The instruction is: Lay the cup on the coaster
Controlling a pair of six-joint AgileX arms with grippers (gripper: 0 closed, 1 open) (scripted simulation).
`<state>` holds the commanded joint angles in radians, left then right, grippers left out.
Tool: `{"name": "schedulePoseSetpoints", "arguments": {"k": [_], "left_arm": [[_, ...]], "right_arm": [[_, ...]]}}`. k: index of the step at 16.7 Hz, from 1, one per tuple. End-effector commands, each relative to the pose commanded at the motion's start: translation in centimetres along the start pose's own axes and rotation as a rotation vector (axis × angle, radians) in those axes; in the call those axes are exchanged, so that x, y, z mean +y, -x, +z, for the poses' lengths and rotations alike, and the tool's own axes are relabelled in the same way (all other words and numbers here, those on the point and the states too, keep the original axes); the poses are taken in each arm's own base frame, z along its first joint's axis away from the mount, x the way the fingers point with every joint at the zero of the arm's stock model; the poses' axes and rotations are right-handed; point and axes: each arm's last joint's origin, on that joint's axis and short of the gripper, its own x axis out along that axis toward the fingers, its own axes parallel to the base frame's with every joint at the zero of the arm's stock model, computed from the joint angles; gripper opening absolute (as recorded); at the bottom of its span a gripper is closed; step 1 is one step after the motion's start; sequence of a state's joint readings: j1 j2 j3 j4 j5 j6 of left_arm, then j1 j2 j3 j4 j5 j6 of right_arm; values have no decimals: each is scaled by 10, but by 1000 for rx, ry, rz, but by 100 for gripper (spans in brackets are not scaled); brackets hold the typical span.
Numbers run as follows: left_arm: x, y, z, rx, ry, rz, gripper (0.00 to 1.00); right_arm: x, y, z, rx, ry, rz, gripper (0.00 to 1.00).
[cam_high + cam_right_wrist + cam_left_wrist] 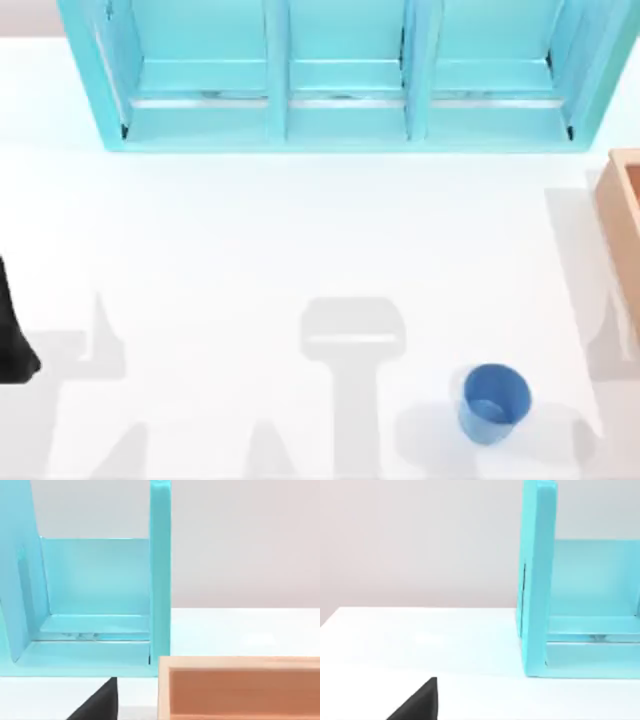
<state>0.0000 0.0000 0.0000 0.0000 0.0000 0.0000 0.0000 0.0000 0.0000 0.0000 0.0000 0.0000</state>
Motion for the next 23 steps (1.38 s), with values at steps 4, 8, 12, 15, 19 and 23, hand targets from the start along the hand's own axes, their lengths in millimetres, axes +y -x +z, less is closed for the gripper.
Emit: {"name": "schedulePoseSetpoints", "arguments": {"k": [4, 8, 12, 15, 19, 23], "left_arm": [[-1, 0, 5, 11, -10, -16, 100], [-11, -3, 32, 98, -68, -125, 100], [-33, -18, 70, 277, -163, -335, 100], [-61, -38, 99, 458, -255, -541, 100], [-121, -71, 126, 727, -401, -831, 100], [-203, -96, 134, 980, -579, -1067, 100]], "right_arm": [[0, 0, 0, 0, 0, 0, 100], [0, 0, 0, 0, 0, 0, 100], [0, 0, 0, 0, 0, 0, 100], [0, 0, 0, 0, 0, 0, 100], [0, 0, 0, 0, 0, 0, 100], [0, 0, 0, 0, 0, 0, 100]]}}
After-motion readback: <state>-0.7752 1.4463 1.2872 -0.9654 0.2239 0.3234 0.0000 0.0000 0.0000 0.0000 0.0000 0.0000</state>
